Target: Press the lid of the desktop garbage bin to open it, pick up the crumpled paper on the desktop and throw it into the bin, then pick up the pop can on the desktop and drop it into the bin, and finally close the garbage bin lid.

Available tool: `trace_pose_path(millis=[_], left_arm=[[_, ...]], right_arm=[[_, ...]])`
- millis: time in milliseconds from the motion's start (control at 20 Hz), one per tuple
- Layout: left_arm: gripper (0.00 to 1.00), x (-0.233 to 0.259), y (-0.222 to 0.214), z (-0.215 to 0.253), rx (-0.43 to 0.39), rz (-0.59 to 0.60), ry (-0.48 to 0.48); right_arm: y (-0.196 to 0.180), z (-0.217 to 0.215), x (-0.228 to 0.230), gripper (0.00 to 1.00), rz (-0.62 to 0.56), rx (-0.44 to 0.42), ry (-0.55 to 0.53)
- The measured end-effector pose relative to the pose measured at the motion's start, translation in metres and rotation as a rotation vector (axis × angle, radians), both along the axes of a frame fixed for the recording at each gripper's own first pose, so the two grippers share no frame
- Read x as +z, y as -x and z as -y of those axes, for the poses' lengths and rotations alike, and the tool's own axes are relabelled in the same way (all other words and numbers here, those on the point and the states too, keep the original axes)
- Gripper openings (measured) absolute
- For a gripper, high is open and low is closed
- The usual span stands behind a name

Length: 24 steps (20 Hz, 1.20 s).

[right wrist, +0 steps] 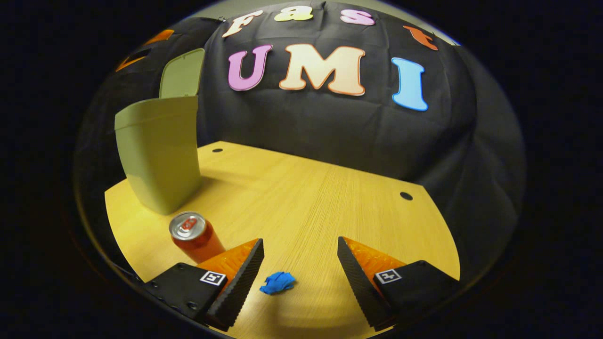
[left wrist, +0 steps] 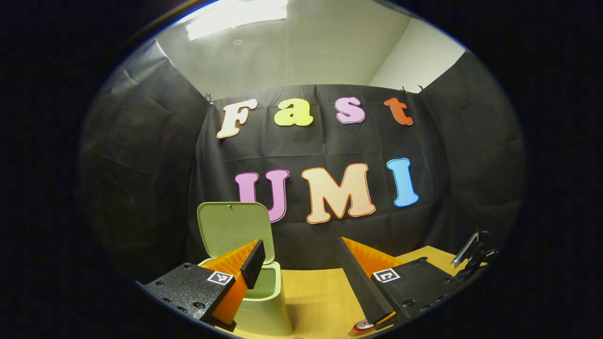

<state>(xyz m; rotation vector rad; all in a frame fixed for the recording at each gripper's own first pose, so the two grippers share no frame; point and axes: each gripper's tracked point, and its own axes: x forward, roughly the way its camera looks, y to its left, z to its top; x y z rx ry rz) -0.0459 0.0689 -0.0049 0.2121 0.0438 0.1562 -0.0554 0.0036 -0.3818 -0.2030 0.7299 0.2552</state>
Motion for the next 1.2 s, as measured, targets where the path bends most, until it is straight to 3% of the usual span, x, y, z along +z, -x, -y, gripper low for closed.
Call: trace_pose_path(millis=[400,500,700,750,850,1200], left_arm=[[0.92,0.001,0.012,-0.017,0.033,-0.009,-0.023],[0.92,0.001,0.015,-0.02,0.04,-0.012,-0.022],[0.92,0.001,0.021,-0.026,0.05,-0.021,-0.031],[0.92,0.003,0.02,-0.027,0.051,-0.017,-0.032],[0.92,0.005,0.02,-0.028,0.053,-0.013,-0.034],[0.91,0.002,0.024,-0.036,0.061,-0.013,-0.019]], right_arm=[[0.039,0.004,-0.056,0.98,-0.182,0.006,0.017],[0.043,0.004,-0.061,0.91,-0.201,0.009,0.021],[0.051,-0.004,-0.068,0.61,-0.252,0.018,-0.003],[0.051,-0.005,-0.068,0.31,-0.254,0.019,-0.011],[0.051,-0.011,-0.064,0.19,-0.248,0.02,-0.031],[-0.004,-0.035,0.013,0.16,-0.056,0.019,-0.112]])
